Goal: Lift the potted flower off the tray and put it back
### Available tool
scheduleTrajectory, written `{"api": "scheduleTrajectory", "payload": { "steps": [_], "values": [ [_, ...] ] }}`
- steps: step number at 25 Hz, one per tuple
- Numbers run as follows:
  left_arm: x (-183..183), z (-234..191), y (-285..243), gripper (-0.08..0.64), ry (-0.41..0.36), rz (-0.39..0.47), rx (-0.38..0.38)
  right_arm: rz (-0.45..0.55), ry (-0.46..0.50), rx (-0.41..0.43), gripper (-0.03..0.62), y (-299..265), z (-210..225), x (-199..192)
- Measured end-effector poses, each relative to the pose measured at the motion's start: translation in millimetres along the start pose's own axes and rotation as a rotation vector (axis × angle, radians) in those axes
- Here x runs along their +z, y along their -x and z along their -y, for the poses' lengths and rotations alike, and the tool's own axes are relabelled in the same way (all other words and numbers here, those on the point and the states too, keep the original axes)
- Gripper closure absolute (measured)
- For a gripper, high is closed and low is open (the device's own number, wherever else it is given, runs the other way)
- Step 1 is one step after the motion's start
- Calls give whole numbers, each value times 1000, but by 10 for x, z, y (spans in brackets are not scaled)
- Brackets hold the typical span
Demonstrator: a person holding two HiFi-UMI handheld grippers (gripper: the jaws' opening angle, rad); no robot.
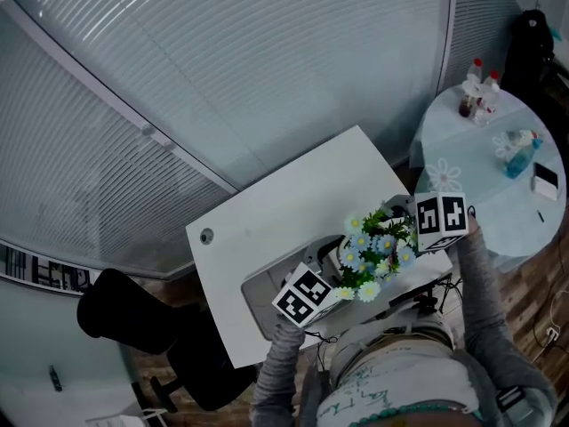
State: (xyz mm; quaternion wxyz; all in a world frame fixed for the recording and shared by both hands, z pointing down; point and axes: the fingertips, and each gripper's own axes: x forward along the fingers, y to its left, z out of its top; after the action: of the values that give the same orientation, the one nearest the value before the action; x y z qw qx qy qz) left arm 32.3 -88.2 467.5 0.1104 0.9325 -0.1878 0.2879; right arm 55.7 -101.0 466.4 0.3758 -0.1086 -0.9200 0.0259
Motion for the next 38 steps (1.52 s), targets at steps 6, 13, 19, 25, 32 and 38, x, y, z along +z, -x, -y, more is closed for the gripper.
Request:
{"api": "scheduleTrajectory", "payload": {
  "steps": [6, 13, 19, 25, 32, 38],
  "values": [
    [58, -70, -93, 114, 7, -3, 32, -5, 29, 18, 210, 60, 97, -62],
    [102, -50, -136, 114, 23, -20, 49, 0, 40, 40, 210, 122, 95, -97],
    [122, -86, -210, 114, 21, -19, 47, -7, 34, 43, 210, 128, 141, -165],
    [124, -75, -249, 114, 13, -23, 46, -6, 35, 37, 210, 141, 136, -203],
    [-63, -79, -369, 114, 15, -34, 33, -15, 21, 38, 210, -11, 144, -358],
    [-203, -39, -479, 114, 25, -43, 15, -23, 1, 42, 210, -120, 111, -499]
  ]
}}
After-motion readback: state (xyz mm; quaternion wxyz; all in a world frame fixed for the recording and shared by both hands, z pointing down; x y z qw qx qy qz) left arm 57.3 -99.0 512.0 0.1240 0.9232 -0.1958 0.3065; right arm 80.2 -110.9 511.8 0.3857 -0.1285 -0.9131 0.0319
